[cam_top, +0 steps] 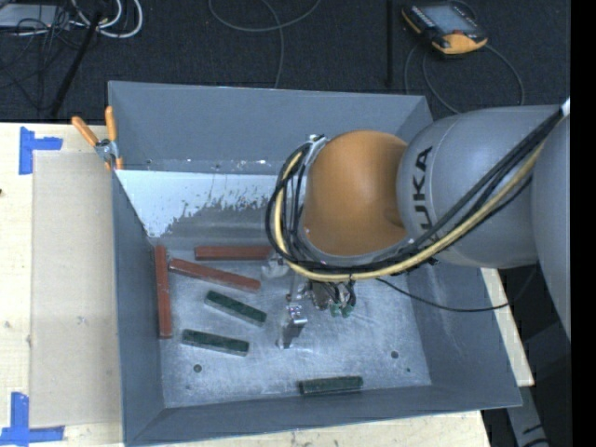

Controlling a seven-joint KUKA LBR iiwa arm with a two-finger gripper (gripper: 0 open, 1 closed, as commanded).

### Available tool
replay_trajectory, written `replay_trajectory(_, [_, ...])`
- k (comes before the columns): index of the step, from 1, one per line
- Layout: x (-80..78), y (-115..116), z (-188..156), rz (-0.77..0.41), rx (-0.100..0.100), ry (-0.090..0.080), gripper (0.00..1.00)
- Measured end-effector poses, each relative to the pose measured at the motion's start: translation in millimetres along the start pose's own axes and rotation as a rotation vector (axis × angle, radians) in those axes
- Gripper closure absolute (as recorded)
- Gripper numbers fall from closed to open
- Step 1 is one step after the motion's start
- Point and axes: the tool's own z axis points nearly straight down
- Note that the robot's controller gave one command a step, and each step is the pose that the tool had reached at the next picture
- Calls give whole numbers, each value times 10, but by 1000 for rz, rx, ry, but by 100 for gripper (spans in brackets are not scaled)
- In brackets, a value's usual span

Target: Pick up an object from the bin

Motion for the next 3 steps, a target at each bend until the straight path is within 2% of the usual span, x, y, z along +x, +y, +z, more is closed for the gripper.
replay_trajectory(1, [-150, 79, 201, 225, 2, 8, 0])
replay_trajectory(2, [-380, 119, 319, 255, 2, 5, 0])
replay_trajectory(3, [-462, 142, 685, 58, 0, 5, 0])
